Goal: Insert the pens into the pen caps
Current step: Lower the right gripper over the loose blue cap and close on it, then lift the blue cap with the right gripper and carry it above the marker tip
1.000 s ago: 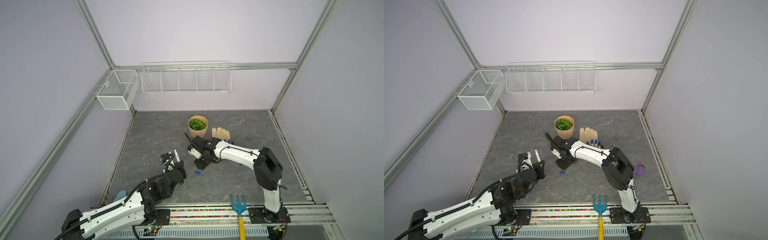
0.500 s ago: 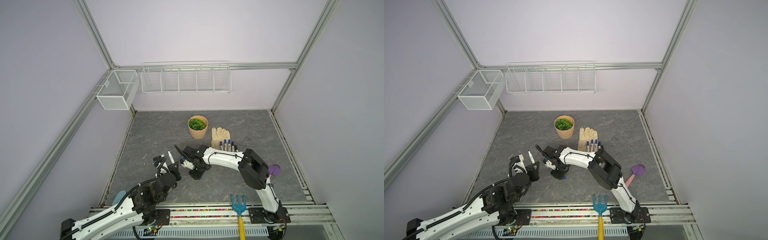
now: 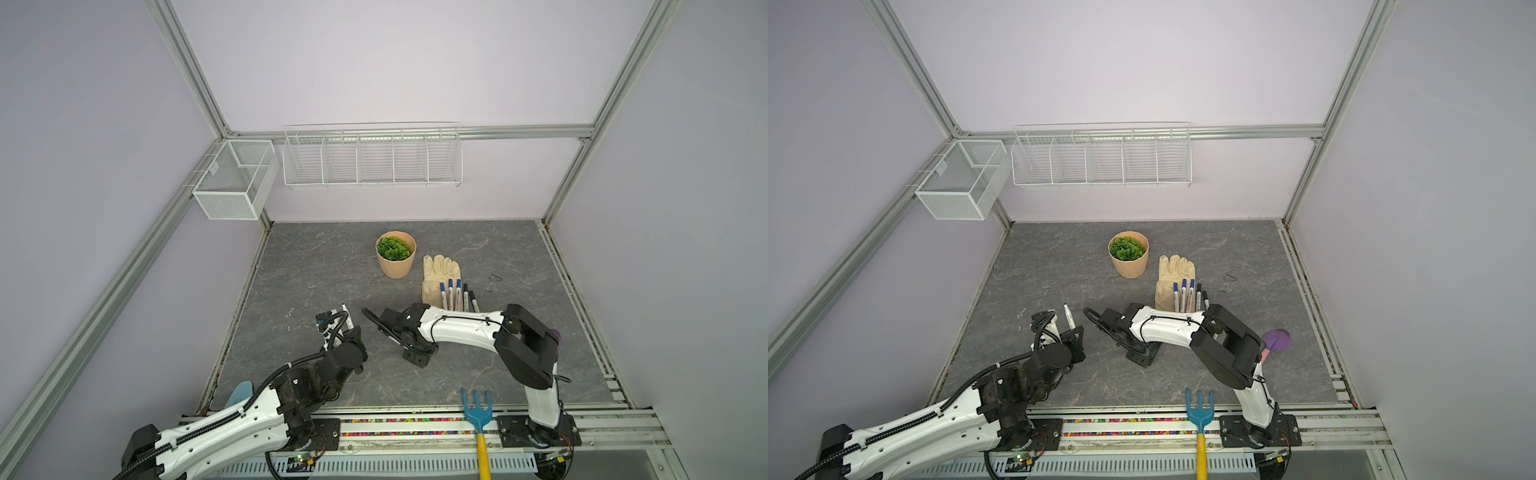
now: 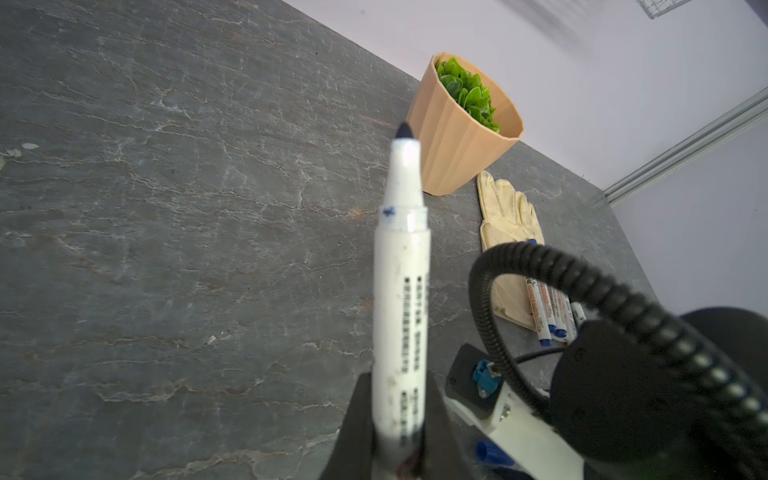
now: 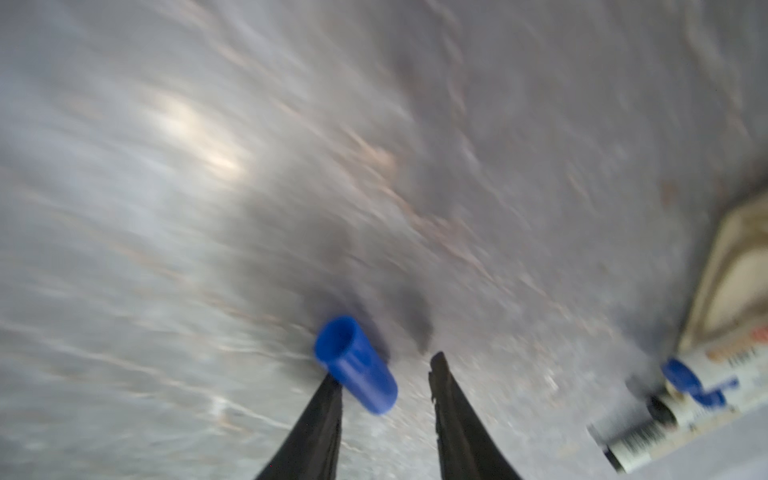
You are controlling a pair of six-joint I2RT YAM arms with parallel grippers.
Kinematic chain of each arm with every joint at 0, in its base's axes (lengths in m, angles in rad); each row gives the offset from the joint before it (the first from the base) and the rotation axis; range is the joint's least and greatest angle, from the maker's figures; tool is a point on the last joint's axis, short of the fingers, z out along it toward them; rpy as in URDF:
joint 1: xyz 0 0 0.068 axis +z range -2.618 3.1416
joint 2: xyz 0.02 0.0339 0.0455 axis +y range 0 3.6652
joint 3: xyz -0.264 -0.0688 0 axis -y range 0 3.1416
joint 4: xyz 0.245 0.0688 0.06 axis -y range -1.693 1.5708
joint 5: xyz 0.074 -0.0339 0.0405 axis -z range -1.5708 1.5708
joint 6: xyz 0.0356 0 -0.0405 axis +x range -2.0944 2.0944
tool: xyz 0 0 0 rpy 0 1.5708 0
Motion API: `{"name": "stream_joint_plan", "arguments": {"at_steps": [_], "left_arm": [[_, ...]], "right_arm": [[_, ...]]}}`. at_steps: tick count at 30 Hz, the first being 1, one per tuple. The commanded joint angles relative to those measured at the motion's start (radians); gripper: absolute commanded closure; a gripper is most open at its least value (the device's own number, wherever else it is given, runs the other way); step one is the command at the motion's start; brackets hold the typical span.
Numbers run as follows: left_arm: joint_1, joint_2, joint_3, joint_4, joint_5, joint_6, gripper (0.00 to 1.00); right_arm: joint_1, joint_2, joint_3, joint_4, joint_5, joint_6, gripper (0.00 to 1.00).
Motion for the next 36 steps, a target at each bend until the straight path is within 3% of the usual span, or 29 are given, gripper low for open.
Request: {"name": "stream_joint_plan", "arguments": {"at_steps": [1,8,12,20,26,36], "left_arm": [[0.005,0.032,0.033,0.057,0.009,0.018,1.0],[0.017,0.099,0.042,0.111,0.056,0.034,1.0],[0.027,0.09,0.036,0.123,0.062,0.034,1.0],[0.038,0.022,0.033,0.071,0.061,0.034,1.0],[0.039,-0.022,0.022,0.043,0.05,0.022,1.0],[0.04,-0.021,0.03,0.031,0.048,0.04,1.0]], "right_arm": [[-0.028,-0.083,-0.06,-0.022,0.044,0.026,0.56],[-0.079,-0.242,-0.196,0.049,-0.239,0.022,0.56],[-0.078,-0.239,-0.232,0.131,-0.339,0.028,0.59],[-0.138,-0.077,-0.137,0.209,-0.405,0.043,0.6],[-0.191,0.0,-0.062,0.177,-0.341,0.078,0.6],[-0.251,0.056,0.032,0.165,-0.359,0.108,0.55]]}}
